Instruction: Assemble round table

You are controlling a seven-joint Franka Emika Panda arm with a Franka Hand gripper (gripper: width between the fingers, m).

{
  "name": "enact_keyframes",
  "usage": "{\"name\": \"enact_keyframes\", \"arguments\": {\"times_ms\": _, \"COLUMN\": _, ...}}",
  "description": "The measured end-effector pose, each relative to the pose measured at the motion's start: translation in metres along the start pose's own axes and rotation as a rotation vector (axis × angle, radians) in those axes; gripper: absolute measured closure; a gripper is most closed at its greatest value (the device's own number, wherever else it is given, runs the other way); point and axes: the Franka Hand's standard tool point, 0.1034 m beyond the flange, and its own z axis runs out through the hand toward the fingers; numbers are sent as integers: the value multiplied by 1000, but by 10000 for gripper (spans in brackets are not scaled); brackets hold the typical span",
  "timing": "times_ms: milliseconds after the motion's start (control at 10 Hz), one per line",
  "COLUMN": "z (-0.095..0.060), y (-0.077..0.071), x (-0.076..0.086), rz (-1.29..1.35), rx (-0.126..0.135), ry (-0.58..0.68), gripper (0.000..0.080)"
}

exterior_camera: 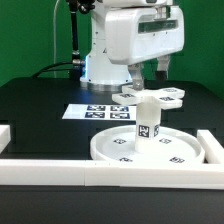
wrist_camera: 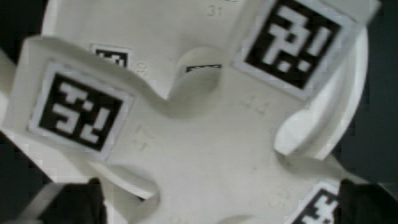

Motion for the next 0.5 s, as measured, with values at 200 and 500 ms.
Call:
{"name": "enact_keyframes", "arguments": {"times_ms": 200, "z": 5, "y": 1, "x": 0, "rz": -201, "rx": -13, "ry": -36, "gripper": 151}}
{"name": "enact_keyframes", "arguments": {"times_ms": 500, "z": 10, "y": 2, "x": -6, "rz": -280, "rx": -10, "ry": -59, "gripper": 151}}
